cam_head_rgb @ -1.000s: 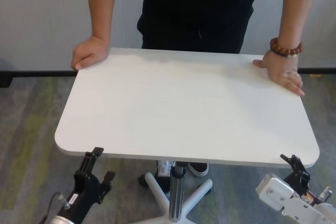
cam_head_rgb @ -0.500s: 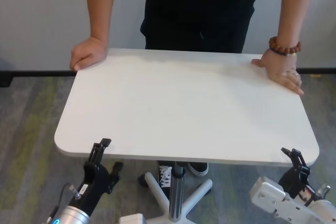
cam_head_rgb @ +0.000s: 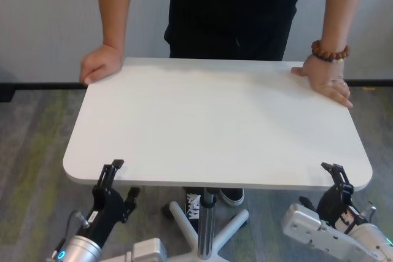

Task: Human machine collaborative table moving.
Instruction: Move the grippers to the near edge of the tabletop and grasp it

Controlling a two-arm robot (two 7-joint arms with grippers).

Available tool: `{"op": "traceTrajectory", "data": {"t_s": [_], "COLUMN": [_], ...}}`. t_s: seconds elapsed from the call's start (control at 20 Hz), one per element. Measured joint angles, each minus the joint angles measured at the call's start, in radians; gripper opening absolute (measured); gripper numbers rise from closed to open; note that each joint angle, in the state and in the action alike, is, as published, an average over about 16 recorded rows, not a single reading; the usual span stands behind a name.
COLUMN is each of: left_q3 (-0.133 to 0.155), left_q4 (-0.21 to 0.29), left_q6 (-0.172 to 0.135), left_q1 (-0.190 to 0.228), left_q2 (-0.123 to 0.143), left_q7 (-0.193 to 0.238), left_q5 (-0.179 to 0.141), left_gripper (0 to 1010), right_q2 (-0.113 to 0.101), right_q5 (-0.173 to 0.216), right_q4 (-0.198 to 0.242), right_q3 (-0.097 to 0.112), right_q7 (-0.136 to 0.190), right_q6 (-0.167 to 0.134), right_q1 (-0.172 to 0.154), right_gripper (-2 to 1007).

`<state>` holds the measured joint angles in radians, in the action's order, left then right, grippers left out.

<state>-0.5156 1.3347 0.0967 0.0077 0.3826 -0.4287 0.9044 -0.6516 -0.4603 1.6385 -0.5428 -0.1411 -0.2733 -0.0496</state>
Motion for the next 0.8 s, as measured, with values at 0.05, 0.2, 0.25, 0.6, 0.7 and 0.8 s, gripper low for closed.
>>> {"op": "traceTrajectory", "data": {"t_s": [0.05, 0.2, 0.25, 0.6, 0.7, 0.8], "left_q3": [0.004, 0.016, 0.019, 0.035, 0.038, 0.041], "left_q4": [-0.002, -0.01, -0.012, -0.024, -0.026, -0.027], "left_q6": [0.003, 0.011, 0.013, 0.027, 0.03, 0.033], "left_q1": [0.0, -0.002, -0.002, -0.004, -0.003, -0.003], "left_q2": [-0.001, -0.005, -0.006, -0.015, -0.018, -0.021], "left_q7": [0.002, 0.008, 0.009, 0.017, 0.02, 0.022], "left_q5": [-0.004, -0.012, -0.013, -0.012, -0.01, -0.007], "left_gripper": [1001, 1002, 1002, 1001, 1001, 1001], "right_q2": [0.005, 0.02, 0.025, 0.052, 0.058, 0.063], "right_q5": [-0.007, -0.024, -0.028, -0.055, -0.061, -0.067], "right_q4": [-0.01, -0.037, -0.046, -0.089, -0.097, -0.106], "right_q3": [-0.003, -0.009, -0.011, -0.013, -0.012, -0.01], "right_q7": [0.001, 0.009, 0.011, 0.024, 0.027, 0.03], "right_q6": [0.004, 0.017, 0.021, 0.04, 0.044, 0.047], "right_q1": [0.008, 0.03, 0.037, 0.074, 0.082, 0.089], "right_gripper": [1001, 1001, 1001, 1001, 1001, 1001]}}
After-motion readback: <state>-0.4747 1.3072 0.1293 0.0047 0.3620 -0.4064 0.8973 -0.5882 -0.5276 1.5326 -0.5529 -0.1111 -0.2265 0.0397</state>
